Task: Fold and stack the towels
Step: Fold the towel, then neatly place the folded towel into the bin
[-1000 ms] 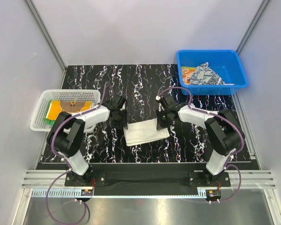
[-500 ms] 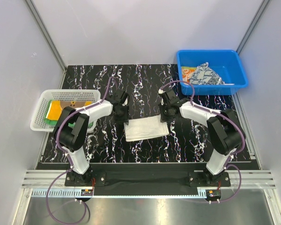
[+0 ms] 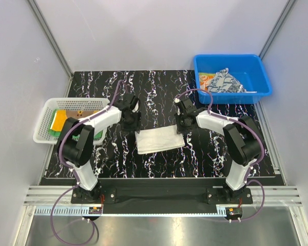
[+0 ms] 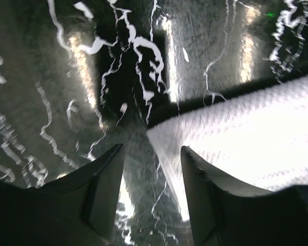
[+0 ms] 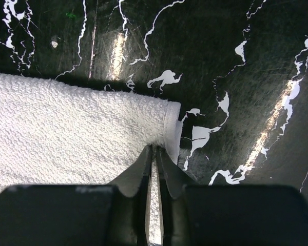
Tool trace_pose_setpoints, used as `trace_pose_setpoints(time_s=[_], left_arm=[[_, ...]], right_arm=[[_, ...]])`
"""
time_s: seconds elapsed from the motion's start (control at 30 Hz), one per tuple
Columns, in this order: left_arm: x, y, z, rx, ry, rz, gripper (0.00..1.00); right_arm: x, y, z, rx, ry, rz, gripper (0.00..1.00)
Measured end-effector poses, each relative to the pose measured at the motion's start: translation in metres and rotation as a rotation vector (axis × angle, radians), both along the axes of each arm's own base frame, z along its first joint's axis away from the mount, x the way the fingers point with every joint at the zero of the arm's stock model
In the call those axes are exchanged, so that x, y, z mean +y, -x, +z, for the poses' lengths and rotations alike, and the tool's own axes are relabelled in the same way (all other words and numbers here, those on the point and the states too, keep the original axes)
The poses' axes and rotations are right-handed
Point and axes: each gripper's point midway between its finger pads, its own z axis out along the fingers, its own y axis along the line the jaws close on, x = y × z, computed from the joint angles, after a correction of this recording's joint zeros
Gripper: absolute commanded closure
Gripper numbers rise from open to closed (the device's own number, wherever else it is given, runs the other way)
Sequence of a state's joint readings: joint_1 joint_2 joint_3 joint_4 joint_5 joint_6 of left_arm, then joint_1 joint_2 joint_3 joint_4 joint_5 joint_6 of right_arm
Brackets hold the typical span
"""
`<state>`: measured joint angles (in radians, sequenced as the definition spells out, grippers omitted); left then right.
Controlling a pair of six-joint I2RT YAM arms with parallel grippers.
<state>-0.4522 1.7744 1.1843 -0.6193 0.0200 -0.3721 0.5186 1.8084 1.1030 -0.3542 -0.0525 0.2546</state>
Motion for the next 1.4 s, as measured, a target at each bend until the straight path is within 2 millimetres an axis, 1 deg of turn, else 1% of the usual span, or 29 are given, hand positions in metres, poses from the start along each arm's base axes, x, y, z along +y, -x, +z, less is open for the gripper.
trace_pose_setpoints(time_s=[0.07,0.13,0.2,0.23,0.27,0.3,0.37,0.4,0.47,0.5,0.6,0.73,0.87,1.0,1.1,1.2,1.23,1.3,1.33,1.4], left_arm=[[0.0,0.002,0.013,-0.022,0.016,-0.007,0.43],[-0.004,0.006,0.03,-0.067,0.073,-0.018,0.41],[-0.008,0.017,0.04,-0.104,0.149,-0.026,0.41],[-0.01,0.025,0.04,-0.106,0.184,-0.027,0.41],[-0.011,0.034,0.036,-0.096,0.211,-0.028,0.41],[-0.013,0.04,0.031,-0.081,0.232,-0.026,0.41],[-0.014,0.055,0.011,-0.027,0.253,-0.014,0.41],[-0.012,0.063,0.001,0.004,0.253,-0.006,0.41],[-0.01,0.074,-0.012,0.05,0.25,0.015,0.4],[-0.01,0.075,-0.013,0.057,0.254,0.024,0.4],[-0.015,0.066,-0.012,0.031,0.274,0.037,0.4],[-0.019,0.06,-0.013,0.025,0.288,0.058,0.41],[-0.02,0.057,-0.014,0.025,0.292,0.081,0.43],[-0.023,0.055,-0.015,0.028,0.288,0.098,0.48],[-0.029,0.051,-0.016,0.032,0.283,0.1,0.5],[-0.033,0.049,-0.017,0.03,0.262,0.098,0.55],[-0.035,0.048,-0.018,0.031,0.256,0.098,0.64],[-0.035,0.048,-0.02,0.035,0.245,0.104,0.76],[-0.035,0.048,-0.021,0.037,0.243,0.107,0.87],[-0.035,0.047,-0.022,0.041,0.235,0.11,0.97]], right_arm=[[0.001,0.0,0.001,0.0,-0.005,0.0,0.85],[0.002,0.001,0.004,0.0,-0.015,0.003,0.85],[0.003,0.002,0.008,-0.004,-0.024,0.007,0.83],[0.003,0.002,0.01,-0.006,-0.028,0.006,0.82],[0.004,0.002,0.013,-0.009,-0.034,0.005,0.77],[0.005,0.002,0.017,-0.011,-0.043,0.005,0.76],[0.007,0.003,0.024,-0.015,-0.061,0.009,0.73],[0.008,0.004,0.029,-0.018,-0.069,0.008,0.7],[0.01,0.003,0.042,-0.036,-0.091,0.009,0.67],[0.012,0.003,0.05,-0.048,-0.106,0.01,0.66],[0.015,0.001,0.074,-0.096,-0.142,0.011,0.65],[0.015,0.0,0.094,-0.138,-0.171,0.009,0.65],[0.015,0.001,0.101,-0.153,-0.181,0.009,0.64],[0.014,0.003,0.1,-0.148,-0.179,0.008,0.64],[0.014,0.003,0.1,-0.147,-0.18,0.008,0.64],[0.014,0.003,0.103,-0.152,-0.183,0.008,0.64],[0.014,0.004,0.104,-0.155,-0.185,0.008,0.64],[0.014,0.004,0.107,-0.161,-0.189,0.009,0.64],[0.013,0.005,0.109,-0.165,-0.191,0.009,0.64],[0.013,0.006,0.112,-0.173,-0.195,0.009,0.64]])
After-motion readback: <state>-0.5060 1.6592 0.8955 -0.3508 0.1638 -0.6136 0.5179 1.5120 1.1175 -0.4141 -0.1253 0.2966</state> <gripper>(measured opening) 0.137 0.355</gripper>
